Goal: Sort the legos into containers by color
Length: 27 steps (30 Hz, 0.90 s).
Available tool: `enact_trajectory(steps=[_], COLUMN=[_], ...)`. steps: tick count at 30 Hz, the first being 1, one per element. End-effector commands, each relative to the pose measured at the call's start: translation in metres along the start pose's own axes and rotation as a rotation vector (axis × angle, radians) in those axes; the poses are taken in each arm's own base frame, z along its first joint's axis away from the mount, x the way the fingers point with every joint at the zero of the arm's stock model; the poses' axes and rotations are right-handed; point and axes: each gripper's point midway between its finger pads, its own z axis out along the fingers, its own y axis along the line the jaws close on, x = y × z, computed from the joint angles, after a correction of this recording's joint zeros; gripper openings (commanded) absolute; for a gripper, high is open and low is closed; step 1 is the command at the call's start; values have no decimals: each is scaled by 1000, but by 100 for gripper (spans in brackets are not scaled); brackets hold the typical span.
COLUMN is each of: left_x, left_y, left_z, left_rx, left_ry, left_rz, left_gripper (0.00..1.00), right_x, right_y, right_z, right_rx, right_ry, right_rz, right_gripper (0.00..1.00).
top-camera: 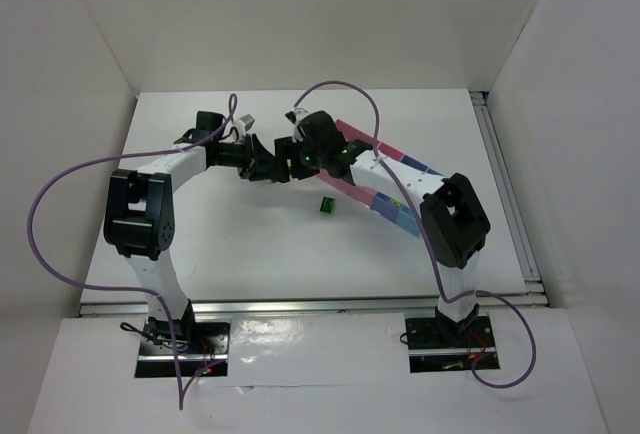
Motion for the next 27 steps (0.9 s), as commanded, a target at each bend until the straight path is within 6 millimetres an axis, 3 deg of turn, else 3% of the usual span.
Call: enact_trajectory(steps=[1,6,8,12,13,14,21,27], left_x=[3,3,2,-1,-2,-2,-5,-7], left_y=[-23,-19,-18,-18,-17,-17,-16,-9], left_z=[-12,-10,-10,-9,-8,-8,-8,-7], left_rx=[45,42,35,35,31,31,15,-15], left_ry=[-2,2,-3,-3,1,1,-11,-18], left_rz=[56,48,48,48,38,38,47,49], left_gripper=[0,0,0,0,0,0,0,0], right_x=[-7,4,9,21,22,31,41,38], right_y=[6,13,11,4,9,4,-6,-10], right_z=[0,5,6,-2,-6,-5,-23,-33], right_rx=[-24,-44,-39,-21,-30,-23,32,72], right_ry=[-48,-27,-16,-6,-8,10,24,14], right_rz=[-38,-47,-44,-75,-97,-102,-129,-118], right_gripper=[69,55,47,42,42,40,35,35])
